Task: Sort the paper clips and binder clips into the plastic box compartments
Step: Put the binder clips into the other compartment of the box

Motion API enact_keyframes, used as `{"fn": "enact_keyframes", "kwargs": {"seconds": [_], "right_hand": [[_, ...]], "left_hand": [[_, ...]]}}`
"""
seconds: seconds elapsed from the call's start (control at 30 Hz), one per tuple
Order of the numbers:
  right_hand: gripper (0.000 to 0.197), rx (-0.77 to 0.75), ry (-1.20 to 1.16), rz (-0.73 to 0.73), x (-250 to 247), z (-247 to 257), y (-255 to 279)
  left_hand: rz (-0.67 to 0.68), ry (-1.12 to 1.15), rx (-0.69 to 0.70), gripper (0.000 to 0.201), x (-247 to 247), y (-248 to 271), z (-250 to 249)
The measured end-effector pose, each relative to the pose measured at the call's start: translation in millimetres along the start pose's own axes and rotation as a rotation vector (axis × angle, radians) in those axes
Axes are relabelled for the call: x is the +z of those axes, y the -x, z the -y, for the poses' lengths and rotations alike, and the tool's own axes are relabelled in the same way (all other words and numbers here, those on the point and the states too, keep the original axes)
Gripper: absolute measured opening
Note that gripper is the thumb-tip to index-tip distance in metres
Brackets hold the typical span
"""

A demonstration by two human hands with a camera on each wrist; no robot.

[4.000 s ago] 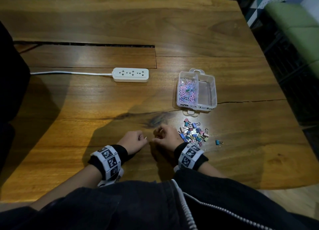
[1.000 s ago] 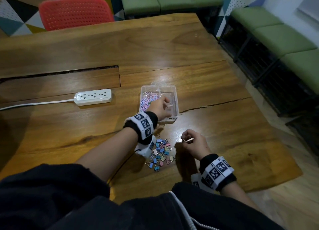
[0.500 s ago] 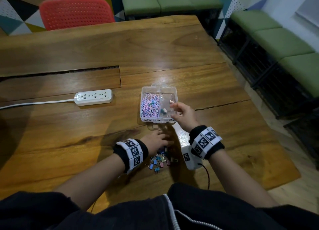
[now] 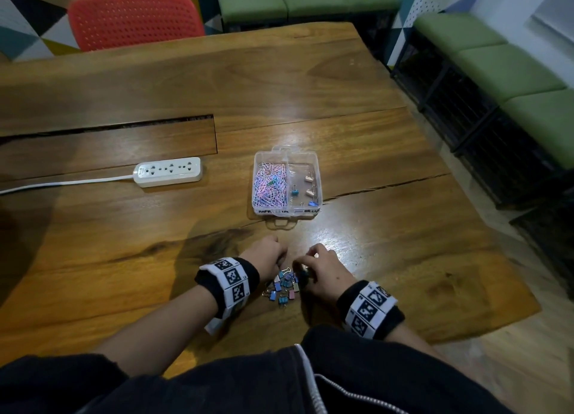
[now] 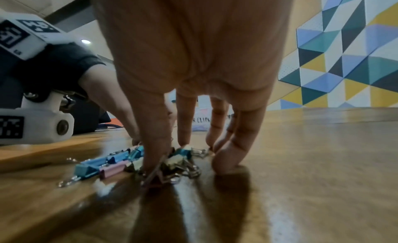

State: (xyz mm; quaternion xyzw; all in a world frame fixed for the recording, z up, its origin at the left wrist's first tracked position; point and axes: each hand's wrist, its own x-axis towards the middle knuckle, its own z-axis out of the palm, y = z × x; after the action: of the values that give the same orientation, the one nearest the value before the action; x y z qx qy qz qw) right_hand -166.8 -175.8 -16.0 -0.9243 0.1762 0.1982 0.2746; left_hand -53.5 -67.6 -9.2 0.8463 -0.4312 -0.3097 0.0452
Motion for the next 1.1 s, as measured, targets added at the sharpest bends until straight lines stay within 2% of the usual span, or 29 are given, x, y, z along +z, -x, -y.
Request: {"fn": "enact_keyframes", "kwargs": {"seconds": [0.1, 0.3, 0.47, 0.53, 0.63, 0.73, 0.83, 0.9, 1.0, 1.1], "right_hand": [[0.036, 0.023, -0.044, -0.073, 4, -1, 2], [0.019, 0.092, -0.139, -0.102, 5, -7, 5], [0.024, 0.147, -0.286, -0.079, 1, -8, 6], [0.025, 0.164, -0.310, -0.072, -1, -7, 7], [0.025, 0.195, -0.343, -0.061, -5, -8, 6], [0.021, 0.197, -0.410, -0.068, -10, -13, 5], [0.020, 0.221, -0.500, -0.047, -16, -16, 5], [0.019, 0.237, -0.520, -0.040, -19, -18, 1], [0.021, 0.268, -0.531, -0.061, -24, -18, -6], [0.023, 0.286, -0.536, -0.112, -31, -17, -14]], "left_hand": [[-0.026, 0.086, -0.022, 0.013, -5, -1, -2], [-0.190, 0.483, 0.001, 0.011, -42, -14, -17], [-0.424, 0.739, -0.028, 0.016, -73, -37, -35], [-0.392, 0.744, -0.007, 0.023, -76, -43, -35], [-0.270, 0.648, 0.059, 0.033, -68, -39, -30], [-0.214, 0.353, 0.177, 0.030, -55, -20, -21], [0.098, 0.106, 0.211, 0.043, -31, 1, -5], [0.224, -0.077, 0.222, 0.056, -12, 10, 5], [0.155, -0.228, 0.238, 0.057, 8, 19, 12], [0.032, -0.210, 0.203, 0.047, 21, 24, 11]]}}
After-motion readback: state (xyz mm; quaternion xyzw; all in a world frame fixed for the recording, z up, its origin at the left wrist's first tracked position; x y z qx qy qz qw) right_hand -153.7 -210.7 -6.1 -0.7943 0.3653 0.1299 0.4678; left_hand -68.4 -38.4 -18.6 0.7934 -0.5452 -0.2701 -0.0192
